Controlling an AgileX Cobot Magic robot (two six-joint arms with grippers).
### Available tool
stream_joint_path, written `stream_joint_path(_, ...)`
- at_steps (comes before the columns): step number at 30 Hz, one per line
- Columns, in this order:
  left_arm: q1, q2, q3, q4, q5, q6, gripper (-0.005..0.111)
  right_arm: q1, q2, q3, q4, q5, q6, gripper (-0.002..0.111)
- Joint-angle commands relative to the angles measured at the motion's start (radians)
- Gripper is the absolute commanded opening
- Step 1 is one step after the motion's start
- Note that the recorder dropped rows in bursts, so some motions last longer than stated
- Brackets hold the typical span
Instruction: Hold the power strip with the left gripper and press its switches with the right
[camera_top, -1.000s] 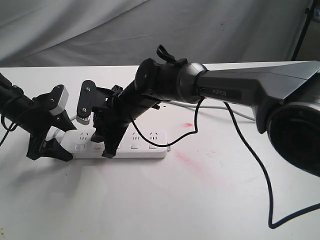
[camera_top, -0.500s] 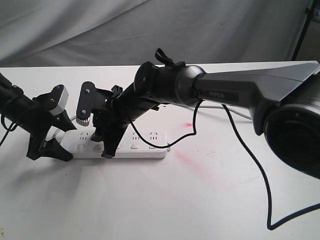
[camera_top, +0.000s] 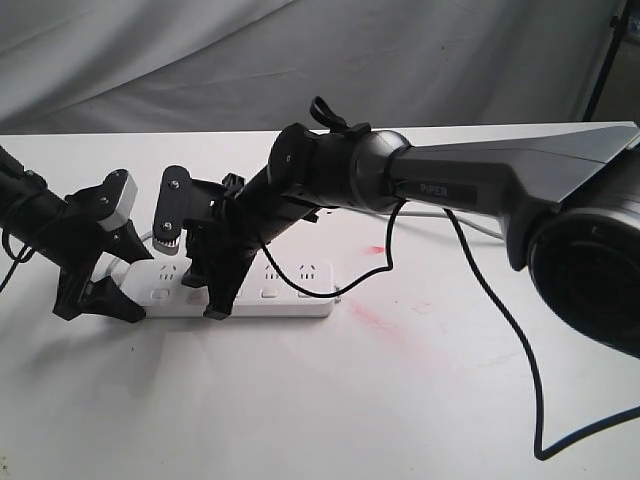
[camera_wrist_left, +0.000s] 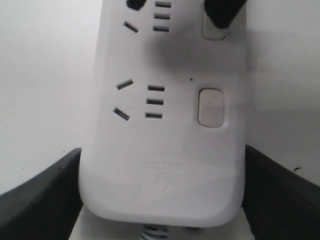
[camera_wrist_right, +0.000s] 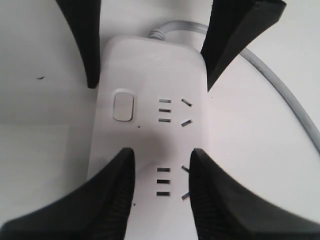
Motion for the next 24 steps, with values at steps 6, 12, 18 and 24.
stream_joint_path(6, -0.002, 0.000, -0.003, 0.007, -0.007, -0.008, 0.065, 0.005, 0.004, 0.006, -0.006, 0.007, -0.011, 0.035)
stream_joint_path(12, -0.002, 0.000, -0.003, 0.007, -0.007, -0.008, 0.065, 0.011, 0.018, 0.006, -0.017, 0.005, -0.011, 0.035)
stream_joint_path(18, -0.002, 0.000, -0.003, 0.007, -0.007, -0.008, 0.065, 0.011, 0.022, 0.006, -0.024, 0.009, -0.014, 0.035)
stream_joint_path(24, -0.002, 0.000, -0.003, 0.007, -0.007, -0.008, 0.065, 0.011, 0.032, 0.006, -0.038, 0.017, -0.020, 0.035)
